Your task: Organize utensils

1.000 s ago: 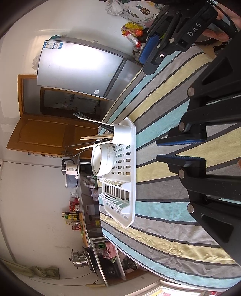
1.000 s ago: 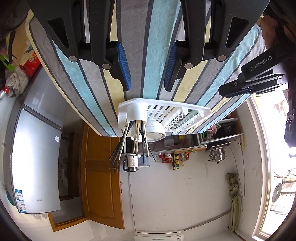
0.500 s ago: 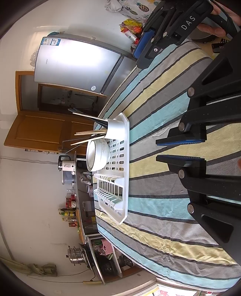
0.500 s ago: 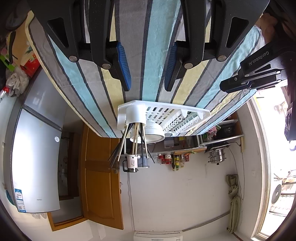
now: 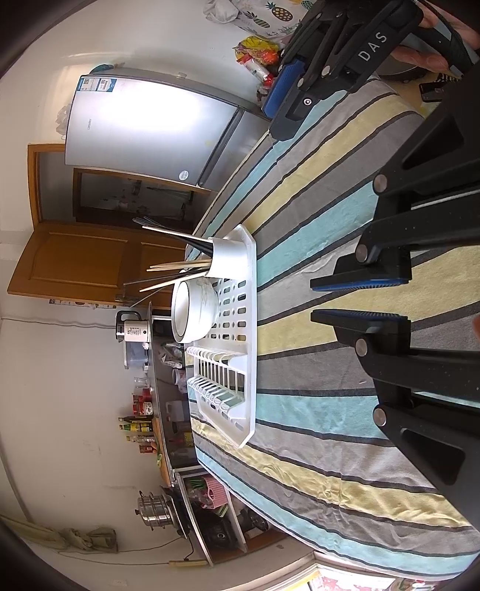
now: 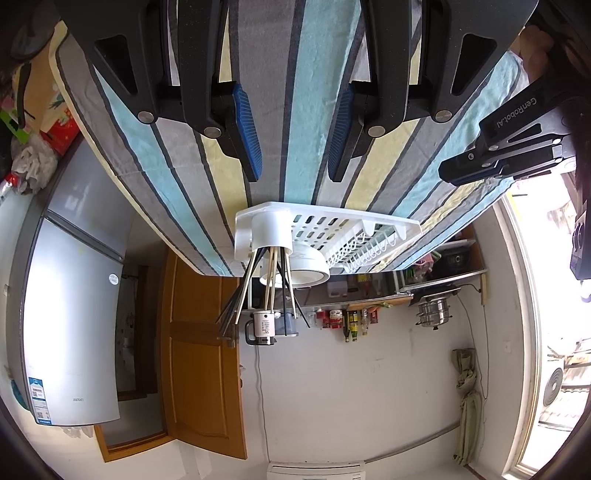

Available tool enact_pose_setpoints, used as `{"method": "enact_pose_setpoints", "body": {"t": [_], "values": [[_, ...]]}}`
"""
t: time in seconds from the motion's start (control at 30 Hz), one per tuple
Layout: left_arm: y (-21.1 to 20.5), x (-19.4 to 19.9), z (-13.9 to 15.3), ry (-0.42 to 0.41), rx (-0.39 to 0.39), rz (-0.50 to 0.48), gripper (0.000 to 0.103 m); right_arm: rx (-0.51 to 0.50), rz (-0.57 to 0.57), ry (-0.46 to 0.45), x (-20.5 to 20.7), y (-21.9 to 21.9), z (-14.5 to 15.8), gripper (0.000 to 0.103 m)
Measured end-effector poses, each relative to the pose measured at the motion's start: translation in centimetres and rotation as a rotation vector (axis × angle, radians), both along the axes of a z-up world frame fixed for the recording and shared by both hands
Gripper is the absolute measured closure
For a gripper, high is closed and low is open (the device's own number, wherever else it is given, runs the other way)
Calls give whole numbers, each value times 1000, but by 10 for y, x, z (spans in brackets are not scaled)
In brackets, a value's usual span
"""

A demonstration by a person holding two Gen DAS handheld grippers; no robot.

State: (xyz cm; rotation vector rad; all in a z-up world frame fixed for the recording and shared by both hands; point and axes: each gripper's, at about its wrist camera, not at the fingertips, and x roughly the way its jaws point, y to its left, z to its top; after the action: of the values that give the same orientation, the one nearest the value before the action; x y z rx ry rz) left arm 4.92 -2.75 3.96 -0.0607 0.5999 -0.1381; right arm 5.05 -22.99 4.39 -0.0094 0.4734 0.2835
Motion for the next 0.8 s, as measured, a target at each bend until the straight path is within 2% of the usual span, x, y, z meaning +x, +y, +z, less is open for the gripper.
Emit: {"method": "enact_pose_setpoints", "body": {"t": [0.8], "values": [[-4, -1, -2, -3, 20, -7, 94, -5, 1, 9, -1, 1, -2, 65]]}}
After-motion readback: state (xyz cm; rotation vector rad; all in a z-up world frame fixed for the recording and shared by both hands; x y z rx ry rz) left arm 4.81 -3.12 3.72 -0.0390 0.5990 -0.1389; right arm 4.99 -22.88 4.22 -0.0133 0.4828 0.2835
